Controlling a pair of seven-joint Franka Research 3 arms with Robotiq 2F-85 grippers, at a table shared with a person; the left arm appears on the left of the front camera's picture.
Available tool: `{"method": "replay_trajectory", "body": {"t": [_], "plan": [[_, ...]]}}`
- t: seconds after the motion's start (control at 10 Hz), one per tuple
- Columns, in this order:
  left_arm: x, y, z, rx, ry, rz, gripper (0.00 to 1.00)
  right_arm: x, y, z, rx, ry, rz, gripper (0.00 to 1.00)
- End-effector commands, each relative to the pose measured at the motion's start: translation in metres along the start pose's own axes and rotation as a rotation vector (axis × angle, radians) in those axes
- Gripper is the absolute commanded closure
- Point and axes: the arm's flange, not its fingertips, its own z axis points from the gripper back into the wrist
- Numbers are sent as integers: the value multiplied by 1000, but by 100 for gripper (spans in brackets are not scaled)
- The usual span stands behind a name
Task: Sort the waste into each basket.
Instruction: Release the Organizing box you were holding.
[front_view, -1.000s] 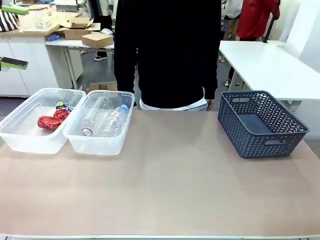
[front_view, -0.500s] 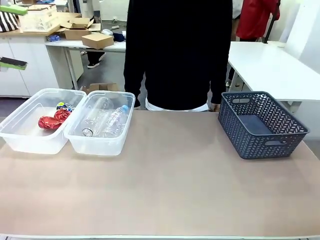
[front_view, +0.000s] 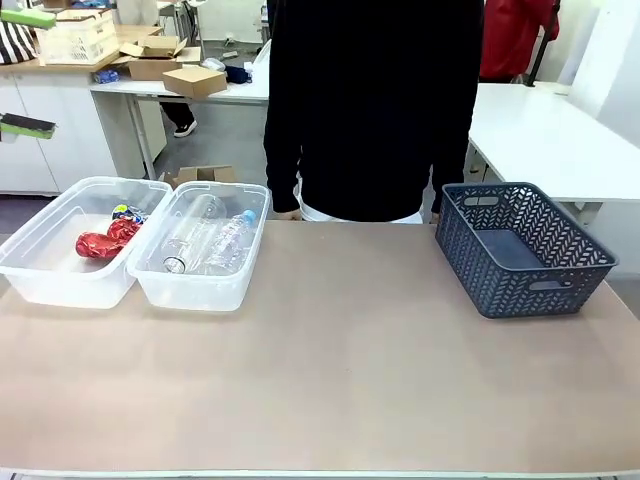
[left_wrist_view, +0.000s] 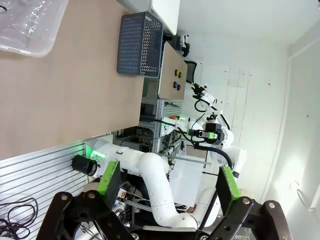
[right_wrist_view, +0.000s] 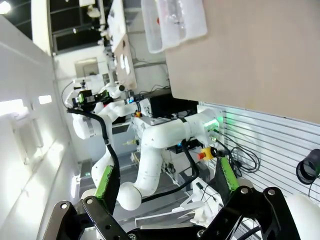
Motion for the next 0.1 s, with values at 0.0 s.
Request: {"method": "replay_trajectory", "body": {"t": [0.0], "plan": [[3, -1, -1, -20, 10, -26, 0, 3, 2, 2, -2, 6, 32, 0]]}}
